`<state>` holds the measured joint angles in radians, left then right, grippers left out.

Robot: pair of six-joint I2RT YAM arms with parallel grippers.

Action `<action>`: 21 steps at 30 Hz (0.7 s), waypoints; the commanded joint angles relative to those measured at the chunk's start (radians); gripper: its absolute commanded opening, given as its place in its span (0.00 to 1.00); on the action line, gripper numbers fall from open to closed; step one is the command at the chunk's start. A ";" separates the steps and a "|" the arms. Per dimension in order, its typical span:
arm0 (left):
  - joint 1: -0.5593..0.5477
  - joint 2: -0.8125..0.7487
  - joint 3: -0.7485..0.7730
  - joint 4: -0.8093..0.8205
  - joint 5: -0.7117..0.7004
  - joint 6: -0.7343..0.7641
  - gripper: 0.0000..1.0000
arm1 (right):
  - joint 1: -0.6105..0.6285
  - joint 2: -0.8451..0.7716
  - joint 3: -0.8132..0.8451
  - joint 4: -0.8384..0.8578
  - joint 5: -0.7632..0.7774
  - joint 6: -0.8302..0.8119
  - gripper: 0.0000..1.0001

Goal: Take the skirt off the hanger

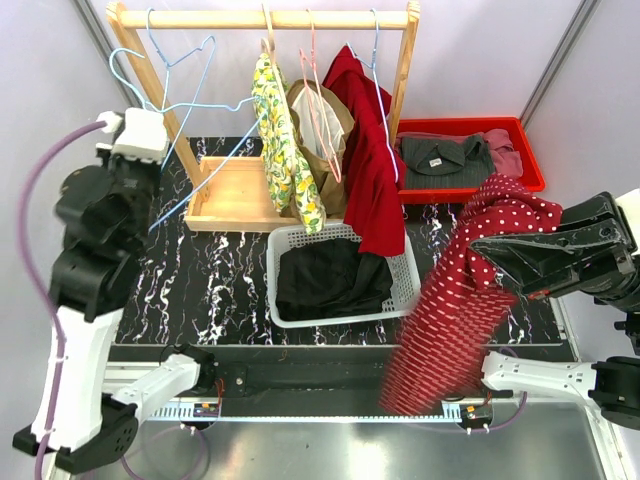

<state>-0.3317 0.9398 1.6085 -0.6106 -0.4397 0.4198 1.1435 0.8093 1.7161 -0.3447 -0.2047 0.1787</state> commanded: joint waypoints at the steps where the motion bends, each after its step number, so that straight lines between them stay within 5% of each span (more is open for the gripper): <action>1: 0.003 0.034 -0.029 0.204 -0.131 0.143 0.00 | 0.005 -0.004 0.004 0.043 0.044 -0.019 0.00; 21: -0.023 0.332 0.002 0.742 -0.172 0.539 0.00 | 0.004 0.002 -0.131 0.029 0.151 -0.033 0.00</action>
<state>-0.3473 1.2385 1.5627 -0.0605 -0.5812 0.8661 1.1435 0.8120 1.5932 -0.3882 -0.0891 0.1612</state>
